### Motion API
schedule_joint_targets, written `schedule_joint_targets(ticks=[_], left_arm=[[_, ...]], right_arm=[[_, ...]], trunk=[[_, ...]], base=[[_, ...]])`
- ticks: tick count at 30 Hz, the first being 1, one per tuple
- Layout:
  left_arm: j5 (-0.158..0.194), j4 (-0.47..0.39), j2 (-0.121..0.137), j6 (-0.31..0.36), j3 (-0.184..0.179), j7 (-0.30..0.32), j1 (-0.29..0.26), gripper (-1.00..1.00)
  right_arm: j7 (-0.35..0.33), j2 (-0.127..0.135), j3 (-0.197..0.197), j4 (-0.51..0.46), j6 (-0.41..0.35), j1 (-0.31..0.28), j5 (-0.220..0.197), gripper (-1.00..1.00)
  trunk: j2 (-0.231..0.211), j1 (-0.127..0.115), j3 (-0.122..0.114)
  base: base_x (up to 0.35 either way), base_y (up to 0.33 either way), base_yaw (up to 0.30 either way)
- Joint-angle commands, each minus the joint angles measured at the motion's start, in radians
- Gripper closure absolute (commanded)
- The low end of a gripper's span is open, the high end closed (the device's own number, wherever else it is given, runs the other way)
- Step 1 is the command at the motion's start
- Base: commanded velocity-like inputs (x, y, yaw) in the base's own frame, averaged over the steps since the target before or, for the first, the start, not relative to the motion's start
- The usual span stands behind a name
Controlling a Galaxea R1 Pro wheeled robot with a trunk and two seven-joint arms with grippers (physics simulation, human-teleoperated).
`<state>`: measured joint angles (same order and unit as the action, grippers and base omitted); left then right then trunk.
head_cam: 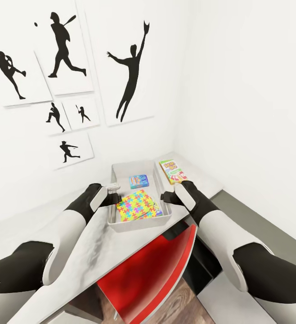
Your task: Put all the toys in the child's room - the three board games (two on the bed and one on the table), the two jigsaw puzzles on the table, and the tennis ball on the table - inside the toy box on the table in the child's room.
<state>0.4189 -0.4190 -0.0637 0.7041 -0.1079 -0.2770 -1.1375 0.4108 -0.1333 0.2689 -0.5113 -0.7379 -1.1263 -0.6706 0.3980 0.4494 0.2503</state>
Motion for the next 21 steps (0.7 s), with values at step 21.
schedule_joint_targets(ticks=[21], left_arm=[[0.011,-0.002,0.001,0.003,-0.007,-0.007,-0.001,-1.0]], right_arm=[[0.008,-0.008,0.066,0.0,-0.002,-0.001,-0.012,-1.0]], trunk=[[0.002,0.001,0.002]], base=[[0.0,0.0,0.0]])
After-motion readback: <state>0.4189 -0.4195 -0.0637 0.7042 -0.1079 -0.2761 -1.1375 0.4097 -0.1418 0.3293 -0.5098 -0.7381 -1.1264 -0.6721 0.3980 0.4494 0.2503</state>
